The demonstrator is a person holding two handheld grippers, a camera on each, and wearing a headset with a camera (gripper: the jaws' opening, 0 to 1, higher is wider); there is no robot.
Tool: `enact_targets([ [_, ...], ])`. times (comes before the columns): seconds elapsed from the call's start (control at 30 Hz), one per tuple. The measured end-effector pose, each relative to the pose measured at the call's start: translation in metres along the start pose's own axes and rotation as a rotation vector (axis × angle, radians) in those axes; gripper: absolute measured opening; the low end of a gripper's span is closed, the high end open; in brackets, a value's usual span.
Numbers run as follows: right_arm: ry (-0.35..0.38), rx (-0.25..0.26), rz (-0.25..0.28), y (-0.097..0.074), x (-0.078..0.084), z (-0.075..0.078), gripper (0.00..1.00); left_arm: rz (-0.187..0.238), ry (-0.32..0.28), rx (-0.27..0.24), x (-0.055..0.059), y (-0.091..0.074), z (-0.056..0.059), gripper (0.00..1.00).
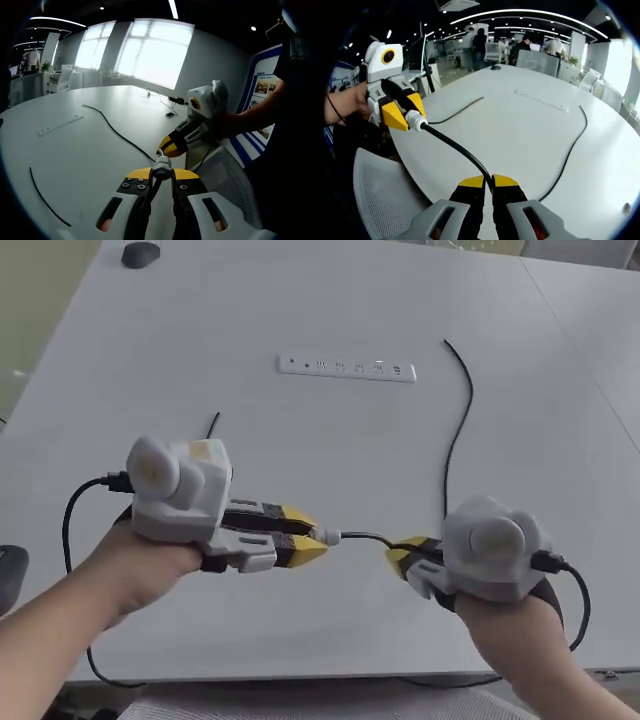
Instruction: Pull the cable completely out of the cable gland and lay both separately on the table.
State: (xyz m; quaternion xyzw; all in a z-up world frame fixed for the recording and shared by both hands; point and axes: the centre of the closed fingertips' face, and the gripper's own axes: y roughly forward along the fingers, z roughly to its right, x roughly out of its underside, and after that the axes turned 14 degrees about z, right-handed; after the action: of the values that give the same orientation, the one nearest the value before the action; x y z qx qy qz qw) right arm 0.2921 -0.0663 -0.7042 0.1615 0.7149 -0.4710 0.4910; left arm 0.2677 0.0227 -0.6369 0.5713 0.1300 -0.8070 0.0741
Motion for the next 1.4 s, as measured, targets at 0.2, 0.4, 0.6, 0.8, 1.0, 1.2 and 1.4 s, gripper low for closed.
enact_targets([
  [0.2, 0.128, 0.052, -0.045, 0.000, 0.020, 0.004, 0.00, -0.007, 0.008, -0.003, 0.001, 0.001, 0.002, 0.15],
  [0.4, 0.136, 0.062, -0.044, 0.002, 0.024, 0.002, 0.00, -0.021, 0.019, -0.010, 0.005, 0.002, -0.001, 0.15],
  [0.6, 0.173, 0.049, -0.014, -0.001, 0.020, 0.002, 0.01, -0.015, 0.020, -0.014, 0.001, 0.001, -0.003, 0.15],
  [0.8, 0.095, 0.034, -0.011, -0.003, 0.018, -0.002, 0.01, -0.019, 0.024, -0.022, 0.003, -0.002, -0.005, 0.15],
  [1.0, 0.008, 0.021, -0.007, -0.006, 0.010, -0.004, 0.02, -0.016, 0.019, -0.035, 0.001, -0.006, -0.008, 0.15],
  [1.2, -0.028, -0.001, 0.018, -0.012, -0.004, -0.011, 0.08, -0.018, 0.027, -0.040, 0.000, -0.008, -0.009, 0.15],
  [1.4, -0.204, -0.101, 0.056, -0.017, -0.037, -0.036, 0.15, -0.023, 0.029, -0.040, 0.002, -0.007, -0.006, 0.15],
])
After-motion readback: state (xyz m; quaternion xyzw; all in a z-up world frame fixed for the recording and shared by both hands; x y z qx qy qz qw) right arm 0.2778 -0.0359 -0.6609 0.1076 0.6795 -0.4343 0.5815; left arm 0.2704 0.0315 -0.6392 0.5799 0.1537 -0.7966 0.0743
